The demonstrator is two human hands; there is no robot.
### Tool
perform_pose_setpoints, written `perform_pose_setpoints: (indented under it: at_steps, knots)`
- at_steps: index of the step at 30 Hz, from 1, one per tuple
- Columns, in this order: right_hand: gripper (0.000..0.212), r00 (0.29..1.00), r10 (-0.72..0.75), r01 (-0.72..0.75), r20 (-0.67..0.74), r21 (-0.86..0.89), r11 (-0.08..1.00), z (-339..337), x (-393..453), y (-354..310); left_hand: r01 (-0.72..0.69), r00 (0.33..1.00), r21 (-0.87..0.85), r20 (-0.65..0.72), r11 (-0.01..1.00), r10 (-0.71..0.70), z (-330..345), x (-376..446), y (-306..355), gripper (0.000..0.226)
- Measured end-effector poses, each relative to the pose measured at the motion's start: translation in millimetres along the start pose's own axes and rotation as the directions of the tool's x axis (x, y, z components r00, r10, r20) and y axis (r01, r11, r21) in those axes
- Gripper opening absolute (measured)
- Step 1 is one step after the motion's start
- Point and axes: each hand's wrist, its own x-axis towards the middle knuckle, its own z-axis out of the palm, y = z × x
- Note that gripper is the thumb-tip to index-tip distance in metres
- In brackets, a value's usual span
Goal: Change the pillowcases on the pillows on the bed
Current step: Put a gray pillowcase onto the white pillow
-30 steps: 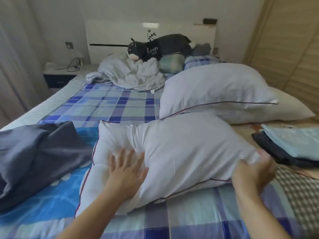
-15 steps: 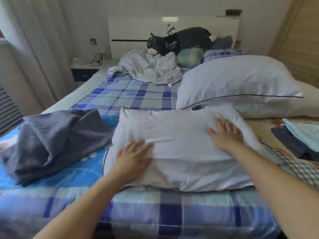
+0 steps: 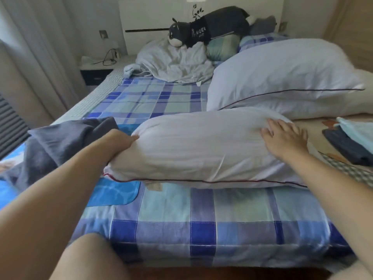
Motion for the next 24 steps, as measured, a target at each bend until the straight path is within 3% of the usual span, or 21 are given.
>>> perform_pose_setpoints:
  at_steps: [2,3,6,8,9,13,15,17,19,21,22,24]
  knots:
    - [0.064,1.000,-0.023,0.024,0.015,-0.018,1.000,10,-10,2,-0.042,0.979,0.331,-0.175,0.943,0.105,13,-1,-8,0.060]
    - [0.065,0.999,-0.042,0.042,0.019,-0.026,0.999,16,-18,0,-0.093,0.946,0.393,-0.252,0.915,0.204,23,-7,-1,0.045]
    - [0.064,0.997,-0.067,0.067,0.040,0.006,0.998,26,-37,-2,-0.412,0.786,0.345,-0.333,0.843,0.520,63,-33,68,0.044]
    - [0.063,0.993,-0.110,0.109,0.038,0.030,0.994,23,-39,2,-0.617,0.668,0.315,-0.274,0.721,0.692,97,-54,135,0.047]
    - [0.063,0.989,-0.145,0.143,0.035,0.049,0.989,18,-38,7,-0.685,0.640,0.284,-0.204,0.670,0.741,116,-69,170,0.048]
    - [0.054,0.967,-0.252,0.246,-0.031,0.366,0.897,-1,-38,48,-0.790,0.549,0.319,-0.013,0.524,0.835,182,-108,271,0.061]
    - [0.045,0.985,-0.148,0.174,-0.091,0.526,0.832,7,-51,84,-0.775,0.554,0.383,0.030,0.502,0.832,208,-106,293,0.065]
    - [0.036,0.978,0.048,0.072,-0.202,0.546,0.835,15,-62,123,-0.757,0.576,0.418,0.060,0.503,0.816,234,-102,292,0.066]
    - [0.036,0.895,0.219,0.001,-0.389,0.492,0.870,10,-51,161,-0.736,0.594,0.454,0.076,0.503,0.801,252,-101,283,0.065]
    - [0.045,0.820,0.281,-0.104,-0.499,0.353,0.930,-5,-21,198,-0.727,0.602,0.472,0.087,0.499,0.794,254,-100,282,0.064]
    - [0.053,0.846,0.306,-0.207,-0.437,0.259,0.943,-14,-3,217,-0.726,0.599,0.486,0.100,0.486,0.794,252,-96,284,0.064]
    - [0.065,0.903,0.407,-0.399,-0.138,0.083,0.913,-19,29,257,-0.723,0.595,0.527,0.147,0.446,0.790,243,-86,296,0.064]
